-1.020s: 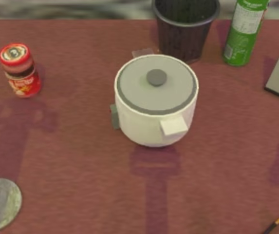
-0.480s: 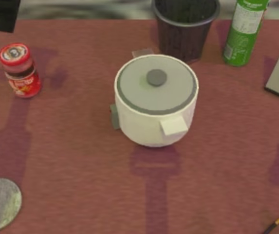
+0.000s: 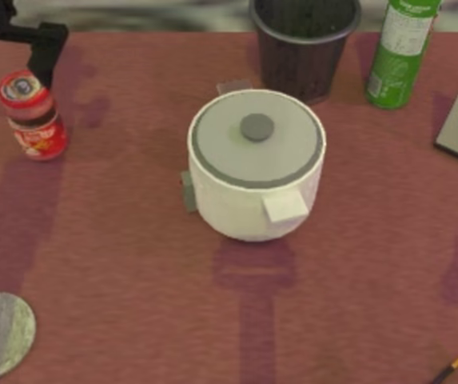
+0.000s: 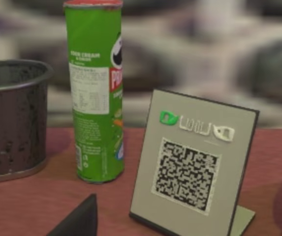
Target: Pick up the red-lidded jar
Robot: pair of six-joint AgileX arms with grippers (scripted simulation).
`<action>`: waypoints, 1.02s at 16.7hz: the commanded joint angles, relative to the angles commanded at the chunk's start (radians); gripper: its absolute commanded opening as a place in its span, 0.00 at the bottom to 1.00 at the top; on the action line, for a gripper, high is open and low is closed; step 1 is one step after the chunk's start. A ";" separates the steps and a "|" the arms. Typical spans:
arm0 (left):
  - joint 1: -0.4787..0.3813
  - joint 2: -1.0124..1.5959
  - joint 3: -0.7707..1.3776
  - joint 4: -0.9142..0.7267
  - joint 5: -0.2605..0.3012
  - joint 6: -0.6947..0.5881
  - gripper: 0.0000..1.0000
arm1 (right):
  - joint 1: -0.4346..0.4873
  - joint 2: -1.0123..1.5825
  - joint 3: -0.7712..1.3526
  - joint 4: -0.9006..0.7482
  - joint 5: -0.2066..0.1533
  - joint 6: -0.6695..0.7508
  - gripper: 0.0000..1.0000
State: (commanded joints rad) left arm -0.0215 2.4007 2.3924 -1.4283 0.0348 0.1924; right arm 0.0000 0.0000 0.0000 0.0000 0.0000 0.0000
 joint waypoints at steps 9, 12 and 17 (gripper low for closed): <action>0.007 0.152 0.175 -0.072 -0.004 0.007 1.00 | 0.000 0.000 0.000 0.000 0.000 0.000 1.00; 0.004 0.148 0.155 -0.054 -0.004 0.004 1.00 | 0.000 0.000 0.000 0.000 0.000 0.000 1.00; 0.005 0.130 -0.025 0.103 -0.005 0.004 1.00 | 0.000 0.000 0.000 0.000 0.000 0.000 1.00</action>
State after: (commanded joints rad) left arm -0.0162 2.5308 2.3675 -1.3248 0.0302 0.1969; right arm 0.0000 0.0000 0.0000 0.0000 0.0000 0.0000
